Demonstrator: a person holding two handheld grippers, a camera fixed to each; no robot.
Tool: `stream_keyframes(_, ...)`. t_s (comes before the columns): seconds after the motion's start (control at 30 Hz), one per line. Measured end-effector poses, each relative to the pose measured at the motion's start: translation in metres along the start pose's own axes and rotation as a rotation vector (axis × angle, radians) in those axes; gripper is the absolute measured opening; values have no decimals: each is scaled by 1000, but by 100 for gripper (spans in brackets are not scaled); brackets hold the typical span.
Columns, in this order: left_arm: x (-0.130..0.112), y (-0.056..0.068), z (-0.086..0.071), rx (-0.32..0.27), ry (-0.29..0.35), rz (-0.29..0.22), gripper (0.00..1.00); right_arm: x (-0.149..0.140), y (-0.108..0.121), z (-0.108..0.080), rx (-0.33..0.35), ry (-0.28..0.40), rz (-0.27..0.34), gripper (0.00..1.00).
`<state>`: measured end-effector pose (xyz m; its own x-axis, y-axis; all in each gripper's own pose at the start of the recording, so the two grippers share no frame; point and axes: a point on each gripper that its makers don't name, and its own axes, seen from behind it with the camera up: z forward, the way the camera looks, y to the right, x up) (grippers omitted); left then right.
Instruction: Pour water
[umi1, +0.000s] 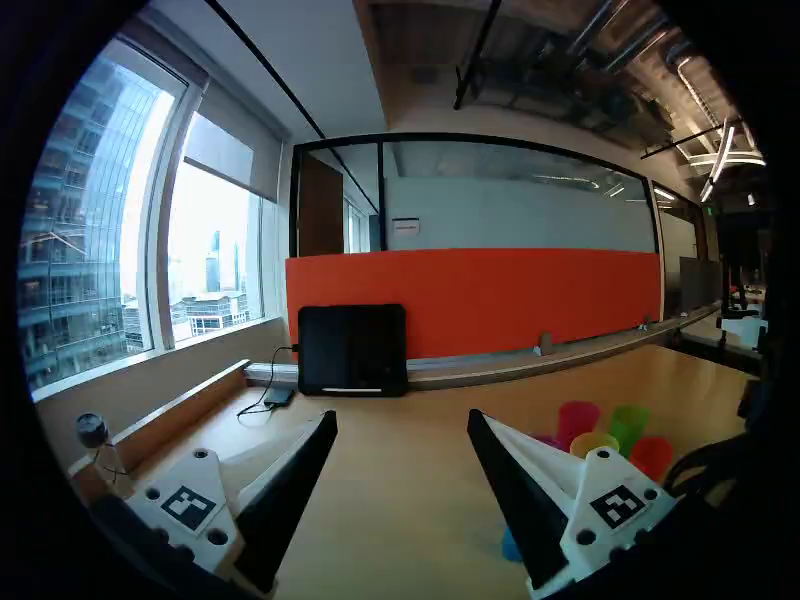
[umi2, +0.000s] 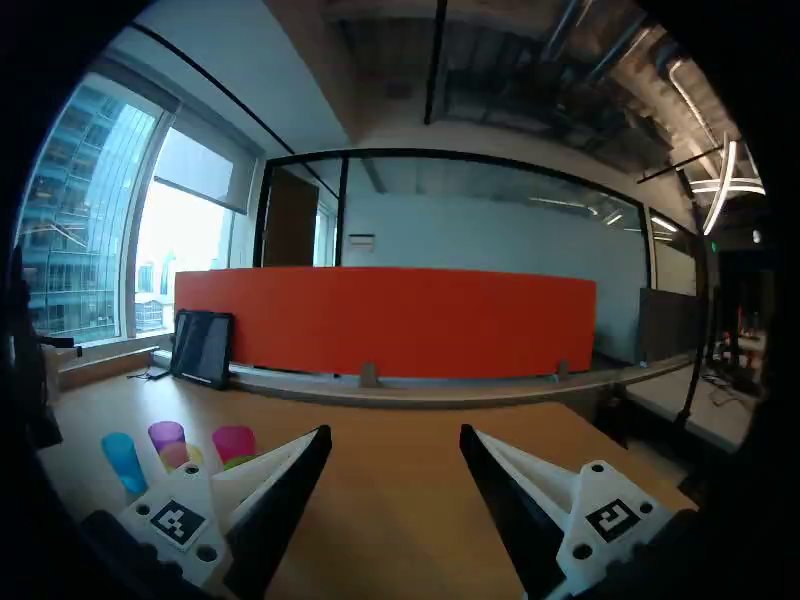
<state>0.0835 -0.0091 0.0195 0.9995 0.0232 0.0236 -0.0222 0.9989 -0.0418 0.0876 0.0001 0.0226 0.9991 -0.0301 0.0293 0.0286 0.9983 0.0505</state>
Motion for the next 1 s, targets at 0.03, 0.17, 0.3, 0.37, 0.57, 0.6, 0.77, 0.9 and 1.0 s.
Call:
stream_keyframes(0.03,6,0,1,-4,0,-1,97,7,0,1,5,3,0,99)
stream_keyframes(0.17,33,1,6,-29,3,-5,97,37,1,8,21,12,2,99)
stream_keyframes(0.3,59,4,11,-60,4,-5,97,65,3,13,34,21,10,100)
stream_keyframes(0.37,75,5,13,-75,11,-3,97,78,4,16,42,23,10,99)
stream_keyframes(0.57,114,8,18,-110,32,-6,97,109,2,22,70,28,-1,100)
stream_keyframes(0.6,117,8,18,-115,33,-5,97,111,1,22,73,27,-2,100)
stream_keyframes(0.77,130,12,18,-146,33,11,97,116,-4,22,104,22,0,99)
stream_keyframes(0.9,132,17,17,-181,27,26,97,116,-13,23,151,19,8,100)
stream_keyframes(1.0,132,19,17,-205,25,35,97,114,-20,23,194,12,9,100)
